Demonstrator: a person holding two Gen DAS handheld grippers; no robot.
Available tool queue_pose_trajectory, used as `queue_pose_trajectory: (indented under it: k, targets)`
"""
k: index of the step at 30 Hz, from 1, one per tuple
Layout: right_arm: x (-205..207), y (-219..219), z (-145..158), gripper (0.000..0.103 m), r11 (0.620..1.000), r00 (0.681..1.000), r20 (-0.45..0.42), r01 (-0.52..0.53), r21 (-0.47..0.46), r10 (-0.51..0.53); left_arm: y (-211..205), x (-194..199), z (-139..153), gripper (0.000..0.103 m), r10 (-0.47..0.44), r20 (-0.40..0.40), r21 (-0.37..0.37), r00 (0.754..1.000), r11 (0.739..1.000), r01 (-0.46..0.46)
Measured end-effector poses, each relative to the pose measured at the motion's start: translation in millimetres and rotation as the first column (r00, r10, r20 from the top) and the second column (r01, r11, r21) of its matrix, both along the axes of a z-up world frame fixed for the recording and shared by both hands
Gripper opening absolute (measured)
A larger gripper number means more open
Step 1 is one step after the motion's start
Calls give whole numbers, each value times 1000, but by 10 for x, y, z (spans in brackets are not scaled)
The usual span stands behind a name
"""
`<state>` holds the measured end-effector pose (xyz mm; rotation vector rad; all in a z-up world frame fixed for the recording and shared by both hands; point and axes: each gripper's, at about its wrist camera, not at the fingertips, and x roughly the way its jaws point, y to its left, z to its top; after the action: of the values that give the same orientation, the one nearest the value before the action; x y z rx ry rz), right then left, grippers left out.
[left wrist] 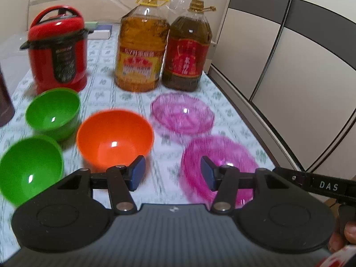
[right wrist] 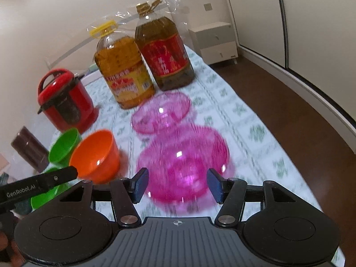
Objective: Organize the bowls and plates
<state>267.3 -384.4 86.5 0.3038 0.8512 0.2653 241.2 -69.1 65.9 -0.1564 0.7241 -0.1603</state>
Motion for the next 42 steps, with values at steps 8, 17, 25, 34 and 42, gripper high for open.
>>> queue_pose_trajectory:
  k: [8,17,25,34,42]
  targets:
    - [624,-30,118,58,1000,1000,-6,-19,7,19,18,662,170,51,-22,-3,30,1000,999,22]
    - [1388,9,-34,58,998,995,-74,-63,-3,63,-28,1568,86,51,-65,-76,104,995,992,73]
    - [2074,58,-454,58,997,984,-160,-77,-11,74,65,2397,-363,51,-80,-217,2,973,997,82]
    - [2595,130,-926,58,996,963,-255,-86,22,89,92,2947,-857,50,-68,-324,-10,944,998,68]
    - [2827,157,-1237,58,996,950,-299,-88,10,87,28,3173,-1069,40,-70,-383,21,921,996,84]
